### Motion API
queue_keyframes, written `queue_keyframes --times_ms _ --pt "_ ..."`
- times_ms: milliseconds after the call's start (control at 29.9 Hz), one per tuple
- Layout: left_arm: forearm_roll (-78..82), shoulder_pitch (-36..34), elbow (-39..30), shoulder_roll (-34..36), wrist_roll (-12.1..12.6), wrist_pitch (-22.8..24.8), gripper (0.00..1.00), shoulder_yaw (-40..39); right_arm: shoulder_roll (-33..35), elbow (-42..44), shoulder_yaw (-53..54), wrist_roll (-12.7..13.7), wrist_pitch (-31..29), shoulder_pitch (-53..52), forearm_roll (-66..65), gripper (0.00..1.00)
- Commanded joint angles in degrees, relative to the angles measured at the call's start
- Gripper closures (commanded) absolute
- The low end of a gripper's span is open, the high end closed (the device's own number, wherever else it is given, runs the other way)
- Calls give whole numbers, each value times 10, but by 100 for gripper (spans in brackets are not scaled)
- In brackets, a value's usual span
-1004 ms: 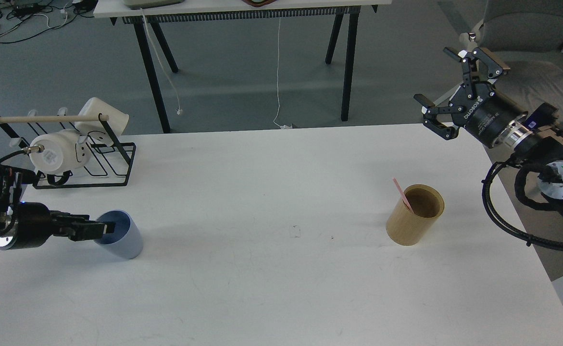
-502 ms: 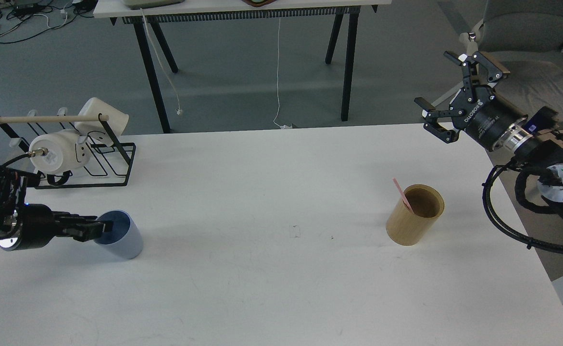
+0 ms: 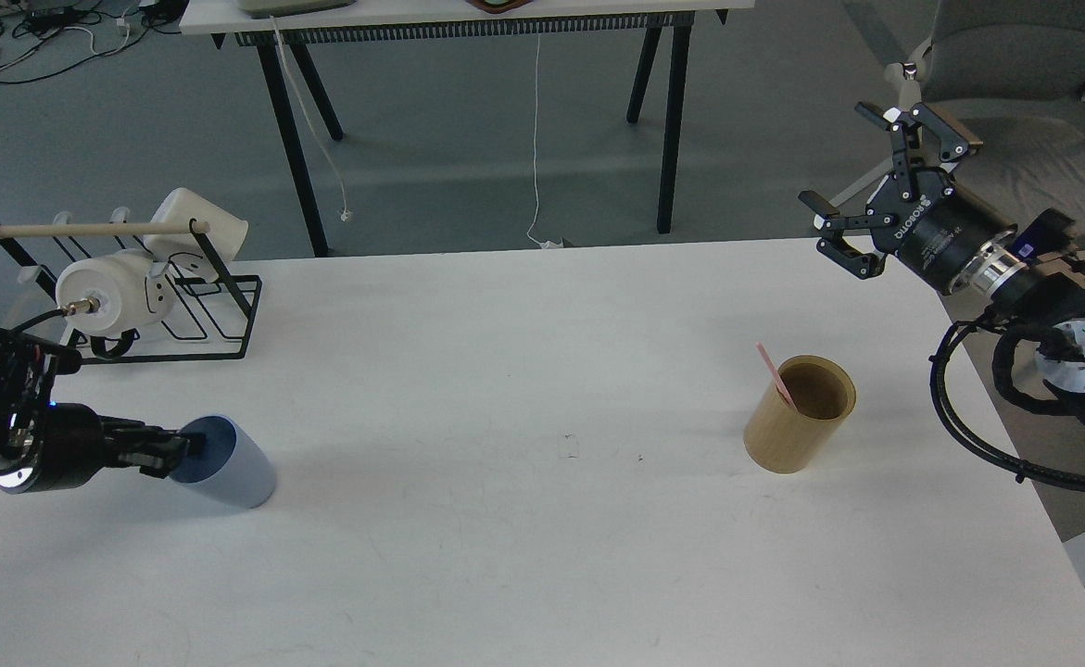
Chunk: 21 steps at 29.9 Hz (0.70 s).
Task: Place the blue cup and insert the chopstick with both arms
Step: 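Lift the blue cup with the left gripper toward the table center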
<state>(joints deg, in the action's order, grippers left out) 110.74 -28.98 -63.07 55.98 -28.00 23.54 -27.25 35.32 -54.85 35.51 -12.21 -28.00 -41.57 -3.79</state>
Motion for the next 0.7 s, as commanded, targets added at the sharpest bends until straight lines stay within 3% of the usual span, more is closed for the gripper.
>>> queue_keyframes --times_ms 0,368,502,669 --pt "0 -4 -5 -1 0 -11 99 -1 0 0 0 0 0 0 0 1" --pt "-2 -94 -73 -14 0 -3 99 -9 0 60 47 0 0 -1 2 1" --pt "-3 -158 -81 -88 0 42 99 -6 0 101 68 3 0 -10 4 1" --pt "7 -228 -79 -169 0 45 98 11 0 154 82 7 0 -28 7 1"
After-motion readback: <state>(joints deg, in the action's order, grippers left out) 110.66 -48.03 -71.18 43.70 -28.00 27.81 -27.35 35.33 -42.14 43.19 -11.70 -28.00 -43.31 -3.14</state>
